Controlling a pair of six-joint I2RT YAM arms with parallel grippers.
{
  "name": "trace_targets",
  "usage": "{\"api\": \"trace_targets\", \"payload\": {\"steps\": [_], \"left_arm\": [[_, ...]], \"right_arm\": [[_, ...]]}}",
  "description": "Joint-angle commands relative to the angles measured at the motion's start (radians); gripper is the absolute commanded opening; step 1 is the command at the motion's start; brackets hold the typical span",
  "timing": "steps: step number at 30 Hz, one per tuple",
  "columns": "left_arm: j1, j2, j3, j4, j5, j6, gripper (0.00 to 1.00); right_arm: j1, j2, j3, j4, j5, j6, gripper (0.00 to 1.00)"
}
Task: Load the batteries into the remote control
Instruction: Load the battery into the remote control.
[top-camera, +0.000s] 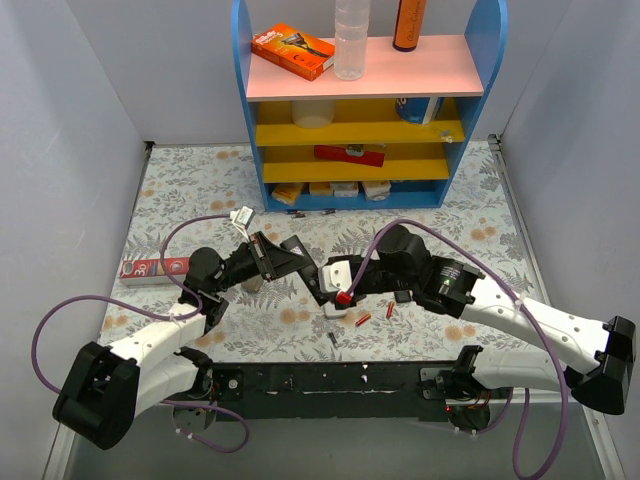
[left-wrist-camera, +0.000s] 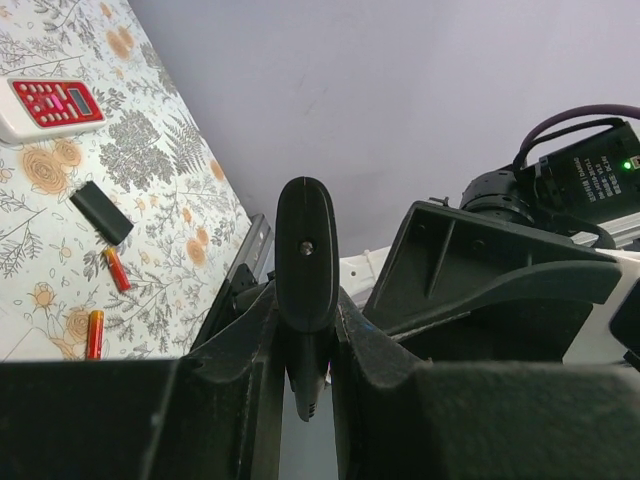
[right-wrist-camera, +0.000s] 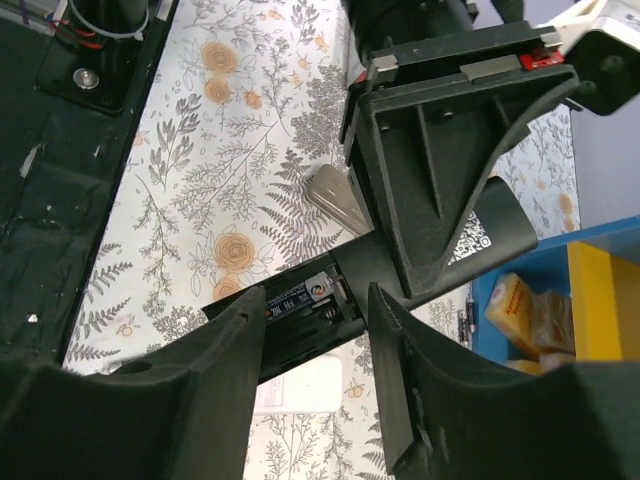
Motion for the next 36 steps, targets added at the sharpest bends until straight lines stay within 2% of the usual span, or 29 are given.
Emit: {"api": "trace_targets", "payload": {"steps": [1, 4, 5, 15, 17, 21, 22, 27, 29, 36], "left_arm": [[-0.002, 0.001, 0.044, 0.005, 0.044, 0.025, 0.0], [-0.003, 0.006, 0.05, 0.006, 0.055, 0.027, 0.0], [-0.002, 0.006, 0.051, 0.006, 0.055, 0.025, 0.0], [-0.002, 0.011, 0.058, 0.002, 0.067, 0.033, 0.0], [-0.002, 0.009, 0.059, 0.002, 0.067, 0.033, 0.0], [-0.003, 0.009, 0.064, 0.002, 0.069, 0.033, 0.0], [-0.002, 0.009, 0.062, 0.002, 0.067, 0.033, 0.0], [-0.002, 0.004, 0.065, 0.011, 0.064, 0.027, 0.0], [-0.002, 0.0, 0.064, 0.018, 0.06, 0.019, 0.0], [-0.002, 0.001, 0.041, 0.109, 0.03, -0.065, 0.0]], "right_arm": [[-0.001, 0.017, 0.038, -0.01, -0.05, -0.095, 0.47], [-0.004, 0.033, 0.052, -0.02, -0.064, -0.102, 0.43], [-0.005, 0.043, 0.061, -0.025, -0.07, -0.103, 0.39], [-0.015, 0.07, 0.074, -0.04, -0.075, -0.106, 0.36], [-0.018, 0.076, 0.074, -0.044, -0.078, -0.103, 0.33], [-0.021, 0.092, 0.074, -0.056, -0.084, -0.1, 0.31], [-0.021, 0.096, 0.075, -0.063, -0.087, -0.1, 0.28], [-0.024, 0.11, 0.072, -0.082, -0.092, -0.097, 0.26], [-0.026, 0.113, 0.064, -0.09, -0.093, -0.097, 0.22], [-0.031, 0.112, 0.025, -0.094, -0.095, -0.083, 0.2]]}}
